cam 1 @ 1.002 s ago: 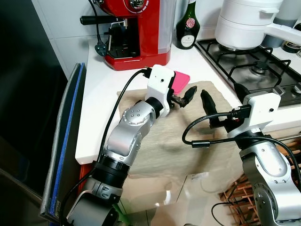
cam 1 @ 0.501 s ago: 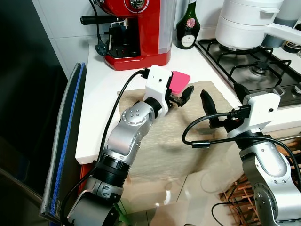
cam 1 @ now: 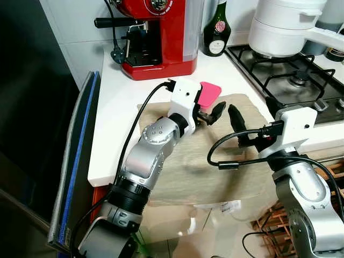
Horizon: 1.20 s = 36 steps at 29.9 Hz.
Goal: Restocking fridge
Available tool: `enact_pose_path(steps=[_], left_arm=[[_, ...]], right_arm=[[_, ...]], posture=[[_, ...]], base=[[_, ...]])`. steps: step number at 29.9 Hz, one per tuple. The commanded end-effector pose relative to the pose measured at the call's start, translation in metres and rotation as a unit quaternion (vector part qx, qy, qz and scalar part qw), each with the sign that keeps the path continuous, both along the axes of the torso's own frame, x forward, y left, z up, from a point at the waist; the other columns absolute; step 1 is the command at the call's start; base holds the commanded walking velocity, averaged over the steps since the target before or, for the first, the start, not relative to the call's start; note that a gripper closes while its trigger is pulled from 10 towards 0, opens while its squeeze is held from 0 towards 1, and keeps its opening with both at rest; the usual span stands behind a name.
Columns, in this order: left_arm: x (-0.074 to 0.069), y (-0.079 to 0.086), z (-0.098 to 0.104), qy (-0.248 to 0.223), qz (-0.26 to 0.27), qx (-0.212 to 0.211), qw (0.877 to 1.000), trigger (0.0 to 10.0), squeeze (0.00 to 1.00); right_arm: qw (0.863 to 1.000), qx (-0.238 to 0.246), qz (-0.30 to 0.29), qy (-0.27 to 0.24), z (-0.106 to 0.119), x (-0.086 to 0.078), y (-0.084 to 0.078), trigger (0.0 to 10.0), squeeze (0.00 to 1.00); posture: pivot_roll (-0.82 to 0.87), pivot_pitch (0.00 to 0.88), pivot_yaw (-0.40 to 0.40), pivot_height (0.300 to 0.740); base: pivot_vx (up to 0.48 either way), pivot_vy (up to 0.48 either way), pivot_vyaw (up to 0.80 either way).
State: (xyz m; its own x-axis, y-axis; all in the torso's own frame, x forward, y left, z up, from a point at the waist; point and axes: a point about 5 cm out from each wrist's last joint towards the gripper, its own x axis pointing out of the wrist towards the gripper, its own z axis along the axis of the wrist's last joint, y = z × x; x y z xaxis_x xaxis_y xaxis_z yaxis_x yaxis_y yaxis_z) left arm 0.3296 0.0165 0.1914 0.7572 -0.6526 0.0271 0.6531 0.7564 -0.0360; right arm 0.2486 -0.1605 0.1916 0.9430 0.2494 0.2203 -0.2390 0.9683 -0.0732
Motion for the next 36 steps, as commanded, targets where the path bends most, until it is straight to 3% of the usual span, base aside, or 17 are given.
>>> enact_pose_path(steps=[1,11,12,26,36], left_arm=[[0.0,-0.005,-0.004,0.014,-0.011,0.017,1.0,10.0,0.0],[0.002,-0.005,-0.01,0.046,-0.008,0.009,0.999,10.0,0.0],[0.002,-0.005,-0.011,0.046,-0.009,0.008,0.999,0.0,0.0],[0.005,-0.003,-0.012,0.031,0.006,0.023,0.999,0.0,0.0],[0.009,0.006,0.019,-0.031,0.022,-0.05,0.998,0.0,0.0]], right_arm=[[1.0,-0.001,-0.001,-0.003,0.001,0.001,0.0,10.0,0.0],[1.0,0.0,0.001,-0.003,0.001,0.002,0.002,10.0,0.0],[1.0,0.0,0.001,-0.004,0.001,0.002,0.003,10.0,0.0],[1.0,0.0,0.0,-0.003,0.0,0.003,0.003,10.0,0.0],[1.0,-0.004,0.003,-0.005,0.001,0.005,0.003,10.0,0.0]], posture=[[-0.15,0.0,0.055,0.74],[-0.15,0.0,0.057,0.74],[-0.15,0.0,0.057,0.74],[-0.15,0.0,0.058,0.74],[-0.14,0.0,0.051,0.74]], base=[[0.0,0.0,0.0],[0.0,0.0,0.0],[0.0,0.0,0.0],[0.0,0.0,0.0],[0.0,0.0,0.0]])
